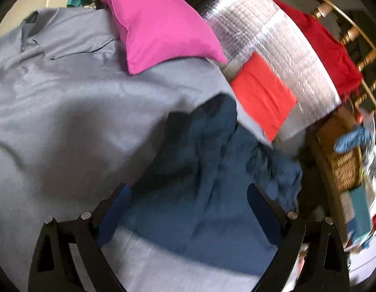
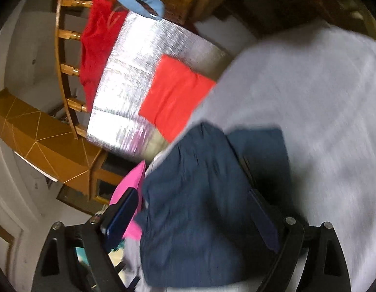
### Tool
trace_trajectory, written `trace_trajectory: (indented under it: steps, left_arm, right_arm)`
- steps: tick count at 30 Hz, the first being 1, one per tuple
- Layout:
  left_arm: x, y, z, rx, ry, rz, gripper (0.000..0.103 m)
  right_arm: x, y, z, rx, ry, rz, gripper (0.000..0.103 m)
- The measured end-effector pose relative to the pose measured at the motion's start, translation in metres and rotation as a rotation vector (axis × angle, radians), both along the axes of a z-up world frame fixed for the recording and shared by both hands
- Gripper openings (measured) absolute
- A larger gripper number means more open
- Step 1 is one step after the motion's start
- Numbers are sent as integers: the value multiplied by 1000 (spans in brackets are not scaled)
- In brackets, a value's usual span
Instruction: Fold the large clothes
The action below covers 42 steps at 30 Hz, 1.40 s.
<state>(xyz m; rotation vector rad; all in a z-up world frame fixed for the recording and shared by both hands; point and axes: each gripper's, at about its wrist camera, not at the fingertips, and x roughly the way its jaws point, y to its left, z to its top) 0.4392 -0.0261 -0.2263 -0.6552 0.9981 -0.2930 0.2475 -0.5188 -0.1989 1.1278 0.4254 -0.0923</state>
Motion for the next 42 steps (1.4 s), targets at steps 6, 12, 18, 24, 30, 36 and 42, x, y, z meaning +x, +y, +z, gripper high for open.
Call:
trace_trajectory:
  steps: [6, 12, 18, 24, 30, 36, 42]
  left_arm:
    - [-40, 21, -29, -94, 142, 47, 96]
    - [-35, 27, -51, -160, 192, 107, 96]
    - [-4, 25, -75, -241, 226, 129, 96]
    - [16, 12, -81, -315, 198, 100, 95]
    - [19, 9, -79, -294, 171, 116, 71]
    - [16, 9, -51, -225, 62, 85, 33]
    - [-7, 20, -24, -178, -3, 51, 27]
  right_arm:
    - [-39, 29, -43, 161, 83, 30, 92]
    - [-18, 54, -79, 237, 130, 80, 92]
    - [9, 42, -98, 253, 133, -43, 91]
    - [35, 37, -98, 215, 135, -120, 91]
    - [53, 37, -101, 193, 184, -117, 57]
    - [53, 50, -69, 23, 180, -92, 38]
    - [43, 57, -49, -30, 185, -55, 35]
